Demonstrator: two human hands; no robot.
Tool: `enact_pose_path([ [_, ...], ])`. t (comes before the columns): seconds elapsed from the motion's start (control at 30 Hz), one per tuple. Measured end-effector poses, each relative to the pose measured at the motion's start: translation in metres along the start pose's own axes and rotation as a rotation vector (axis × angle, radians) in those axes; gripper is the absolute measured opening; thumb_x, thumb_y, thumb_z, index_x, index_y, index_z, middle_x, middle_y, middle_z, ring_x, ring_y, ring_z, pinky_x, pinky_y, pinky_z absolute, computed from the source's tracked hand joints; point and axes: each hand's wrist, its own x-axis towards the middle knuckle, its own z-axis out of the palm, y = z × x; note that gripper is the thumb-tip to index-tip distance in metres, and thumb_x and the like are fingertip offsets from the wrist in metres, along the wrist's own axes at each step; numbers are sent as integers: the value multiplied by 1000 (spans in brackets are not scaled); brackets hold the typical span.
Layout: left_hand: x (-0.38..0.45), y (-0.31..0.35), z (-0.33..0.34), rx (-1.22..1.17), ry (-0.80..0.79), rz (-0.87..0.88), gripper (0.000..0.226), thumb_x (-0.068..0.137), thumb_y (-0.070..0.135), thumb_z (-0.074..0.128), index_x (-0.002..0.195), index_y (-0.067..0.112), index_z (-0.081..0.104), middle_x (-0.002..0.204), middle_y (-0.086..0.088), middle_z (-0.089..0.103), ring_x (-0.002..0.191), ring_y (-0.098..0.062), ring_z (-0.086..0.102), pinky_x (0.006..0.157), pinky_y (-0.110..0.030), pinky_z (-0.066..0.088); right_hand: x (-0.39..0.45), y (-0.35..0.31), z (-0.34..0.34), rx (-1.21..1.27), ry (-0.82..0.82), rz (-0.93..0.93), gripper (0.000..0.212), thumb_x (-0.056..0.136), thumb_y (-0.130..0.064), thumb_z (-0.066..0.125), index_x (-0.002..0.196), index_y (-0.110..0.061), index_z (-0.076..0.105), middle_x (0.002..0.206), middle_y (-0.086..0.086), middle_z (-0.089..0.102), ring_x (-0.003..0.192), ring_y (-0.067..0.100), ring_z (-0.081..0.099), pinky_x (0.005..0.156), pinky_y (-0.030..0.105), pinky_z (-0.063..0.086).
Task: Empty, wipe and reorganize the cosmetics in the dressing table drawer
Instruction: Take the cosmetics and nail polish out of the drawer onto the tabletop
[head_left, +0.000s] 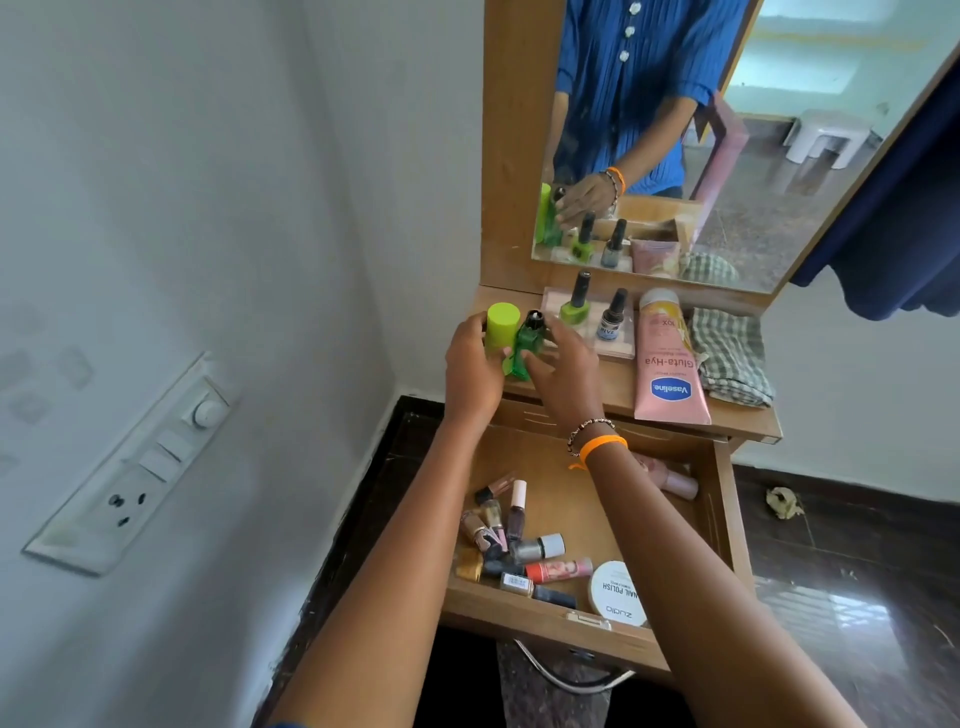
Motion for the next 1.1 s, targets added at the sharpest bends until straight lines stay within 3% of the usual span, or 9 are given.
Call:
enact_pose_path([
  [0.2, -5, -8, -6, 6, -9, -9, 44, 85, 2, 62, 128, 5, 51, 125, -12, 55, 114, -22, 55, 96, -25, 43, -18, 3, -8, -26, 26, -46, 58, 82, -3, 63, 135, -12, 42, 132, 12, 54, 114, 21, 56, 94, 36, 51],
  [0.33, -45, -11, -14, 49, 118, 49, 29, 87, -4, 54, 114, 8, 56, 113, -5, 55, 93, -7, 51, 82, -10, 43, -57, 8, -18, -52, 169, -65, 20, 83, -2, 56, 103, -8, 54, 93, 3, 62, 74, 17, 57, 68, 37, 52],
  [0.43, -80, -31, -12, 174, -54, 31, 22, 90, -2, 49, 101, 11, 64, 104, -2, 63, 86, -4, 54, 68, -4, 41, -90, 23, -17, -211, -151, -74, 14, 82, -3, 54, 90, -13, 61, 80, 0, 66, 67, 19, 58, 63, 28, 46],
  [0.5, -92, -44, -7, 305, -220, 4, 25, 91, -1, 48, 106, 9, 64, 111, -5, 64, 94, -10, 60, 74, -10, 46, -102, 35, -9, -443, -379, 56, 14, 82, -13, 52, 88, -17, 64, 88, 7, 70, 80, 31, 64, 66, 33, 49],
  [0.57, -98, -48, -3, 444, -325, 11, 24, 91, 1, 49, 109, 7, 63, 115, -9, 63, 98, -17, 62, 77, -21, 49, -105, 38, -1, -524, -444, 273, 16, 82, -26, 55, 87, -14, 65, 93, 13, 70, 88, 37, 63, 70, 34, 49],
  [0.7, -103, -42, 1, 707, -435, 94, 14, 93, 10, 46, 84, 11, 56, 95, -10, 64, 78, -18, 57, 63, -25, 39, -106, 37, 16, -542, -584, 506, 37, 84, -36, 55, 99, -3, 63, 107, 21, 66, 98, 37, 62, 71, 30, 44],
  [0.93, -104, -44, 17, 932, -584, 95, 14, 93, 8, 50, 104, 6, 58, 105, -12, 63, 97, -25, 61, 74, -28, 44, -103, 38, 0, -505, -531, 586, 38, 75, -34, 65, 97, -3, 65, 103, 18, 68, 96, 34, 64, 70, 28, 45],
  [1.03, -104, -53, 21, 828, -561, 74, 14, 95, 12, 48, 100, 6, 60, 102, -11, 65, 93, -23, 64, 76, -29, 48, -98, 31, -24, -466, -410, 469, 22, 71, -26, 67, 79, -5, 70, 74, 15, 66, 83, 32, 66, 58, 23, 40],
  [1.1, -103, -55, 22, 686, -480, 38, 20, 97, 20, 48, 99, 7, 64, 99, -10, 67, 89, -21, 66, 76, -27, 50, -89, 21, -40, -376, -251, 349, 15, 75, -23, 67, 74, -8, 70, 71, 13, 68, 79, 30, 66, 58, 26, 43],
])
